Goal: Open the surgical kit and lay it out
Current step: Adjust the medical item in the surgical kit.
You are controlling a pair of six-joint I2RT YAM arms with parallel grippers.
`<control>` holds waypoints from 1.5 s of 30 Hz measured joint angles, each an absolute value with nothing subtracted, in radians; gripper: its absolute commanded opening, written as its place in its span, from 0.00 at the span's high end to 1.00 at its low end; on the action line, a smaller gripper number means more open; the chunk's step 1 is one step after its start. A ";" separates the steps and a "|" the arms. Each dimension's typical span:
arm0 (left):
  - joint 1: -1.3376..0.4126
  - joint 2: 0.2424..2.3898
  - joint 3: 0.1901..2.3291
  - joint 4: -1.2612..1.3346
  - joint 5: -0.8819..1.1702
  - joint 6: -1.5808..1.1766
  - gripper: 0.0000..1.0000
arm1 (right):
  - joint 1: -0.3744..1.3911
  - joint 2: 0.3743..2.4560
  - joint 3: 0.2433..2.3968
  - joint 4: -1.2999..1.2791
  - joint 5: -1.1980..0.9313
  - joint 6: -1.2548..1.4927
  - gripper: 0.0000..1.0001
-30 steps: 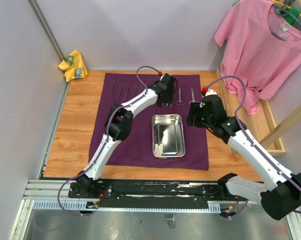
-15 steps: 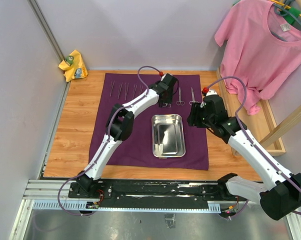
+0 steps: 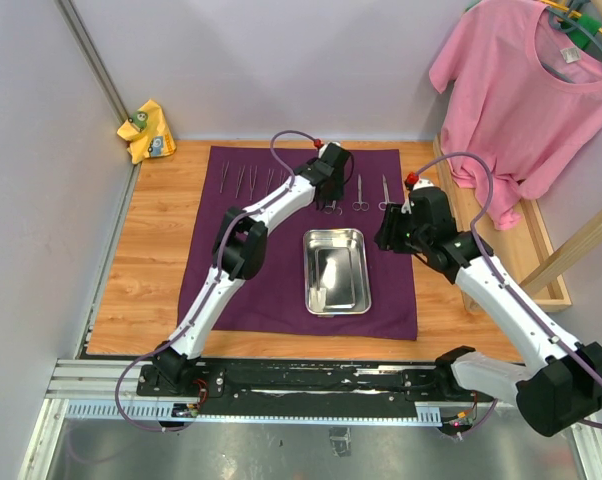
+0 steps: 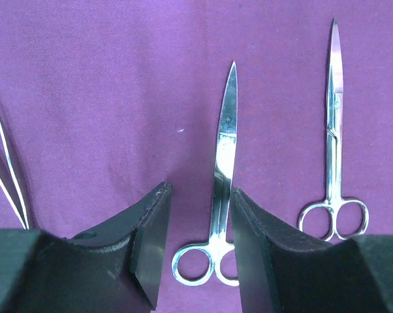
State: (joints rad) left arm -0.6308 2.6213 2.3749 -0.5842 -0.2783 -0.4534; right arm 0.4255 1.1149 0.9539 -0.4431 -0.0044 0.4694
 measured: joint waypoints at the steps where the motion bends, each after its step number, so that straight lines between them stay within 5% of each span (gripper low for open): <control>1: -0.629 2.622 2.375 -0.583 -0.275 -0.455 0.55 | 0.424 1.115 0.953 -0.442 -0.010 0.469 0.54; 11: -0.616 2.627 2.383 -0.583 -0.281 -0.456 0.61 | 0.416 1.126 0.941 -0.430 -0.044 0.469 0.55; 16: -0.616 2.626 2.374 -0.574 -0.290 -0.449 0.46 | 0.415 1.126 0.918 -0.418 -0.061 0.469 0.55; 21: -0.625 2.596 2.325 -0.548 -0.303 -0.438 0.44 | 0.415 1.140 0.904 -0.414 -0.084 0.470 0.58; 32: -0.701 2.538 2.287 -0.508 -0.316 -0.377 0.74 | 0.410 1.138 0.901 -0.405 -0.107 0.470 0.64; 45: -0.685 2.539 2.283 -0.475 -0.207 -0.349 0.76 | 0.410 1.123 0.892 -0.401 -0.107 0.470 0.66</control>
State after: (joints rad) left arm -0.6849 2.5385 2.2826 -0.4751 -0.2073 -0.3489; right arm 0.4099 1.1229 0.8921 -0.4011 -0.1066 0.4698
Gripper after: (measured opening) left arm 0.238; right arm 0.347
